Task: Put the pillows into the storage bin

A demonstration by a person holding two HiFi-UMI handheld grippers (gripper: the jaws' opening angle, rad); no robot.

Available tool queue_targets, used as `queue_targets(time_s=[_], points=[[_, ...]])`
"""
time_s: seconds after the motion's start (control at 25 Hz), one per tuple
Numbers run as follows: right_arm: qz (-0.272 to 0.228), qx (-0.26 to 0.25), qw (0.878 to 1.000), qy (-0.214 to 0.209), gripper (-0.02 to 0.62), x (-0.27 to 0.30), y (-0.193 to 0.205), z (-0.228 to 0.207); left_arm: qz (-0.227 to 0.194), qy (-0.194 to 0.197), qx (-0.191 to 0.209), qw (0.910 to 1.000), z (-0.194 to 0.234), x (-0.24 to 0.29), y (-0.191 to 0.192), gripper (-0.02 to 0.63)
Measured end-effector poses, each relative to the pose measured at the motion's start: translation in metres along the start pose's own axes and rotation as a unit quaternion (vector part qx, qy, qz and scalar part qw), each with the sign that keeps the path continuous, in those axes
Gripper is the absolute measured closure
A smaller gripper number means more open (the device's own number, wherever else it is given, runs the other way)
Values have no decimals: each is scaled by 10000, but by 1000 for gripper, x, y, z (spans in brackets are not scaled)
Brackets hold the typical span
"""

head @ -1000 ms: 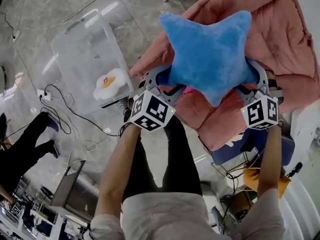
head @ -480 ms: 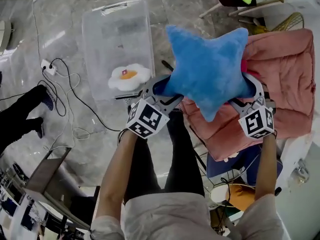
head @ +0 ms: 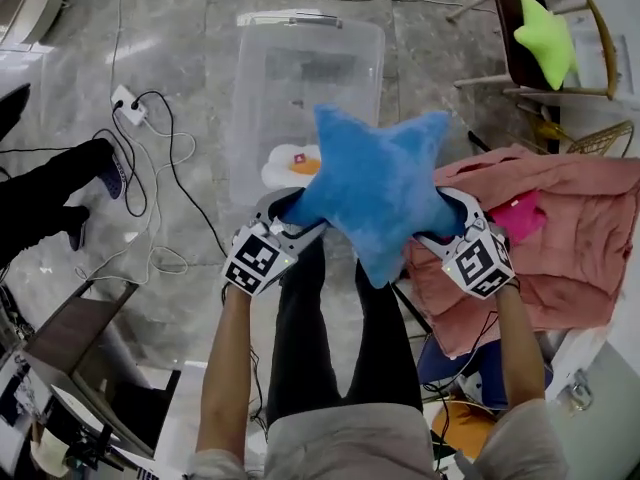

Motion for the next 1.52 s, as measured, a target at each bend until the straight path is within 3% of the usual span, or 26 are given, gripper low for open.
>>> queue_targets(time_s=[0.12, 0.24, 0.28, 0.48, 0.76, 0.96, 1.16, 1.32, 1.52], points=[[167, 454, 9978, -444, 264, 41, -24, 3, -245, -477, -584, 9969, 27, -30, 34, 336], [303, 1000, 9907, -874, 264, 86, -42, 4, -427, -1018, -1108, 9877, 51, -58, 64, 341], [340, 1188, 9879, -943, 267, 101, -46, 6, -509, -1173, -1279, 9835, 59, -69, 72, 374], [735, 1866, 9764, -804, 285, 174, -55, -6, -550, -1617, -1742, 9698, 83, -96, 102, 388], [1179, 2879, 9494, -428, 290, 279, -56, -15, -404, -1695, -2051, 9631, 87, -110, 133, 403], [1085, 3976, 9111, -26, 290, 347, -43, -5, -330, -1804, -2442, 9522, 78, -114, 160, 411], [841, 4514, 8873, 427, 279, 383, -29, -6, -127, -1507, -2595, 9538, 62, -120, 182, 411], [772, 4690, 8773, 668, 279, 400, -19, -10, 9, -1541, -2638, 9522, 55, -129, 203, 411], [639, 4686, 8762, 924, 279, 432, -26, -12, -24, -1623, -2637, 9509, 54, -131, 219, 411]])
Point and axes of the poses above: the fingertips, and each gripper's own axes: x forward along the fingers, z to its left, y out of its underside, the point moved 8 cm from there along -x, backward along the fingers, and after that the axes turned 14 degrees about x, right-handed, at the moved point
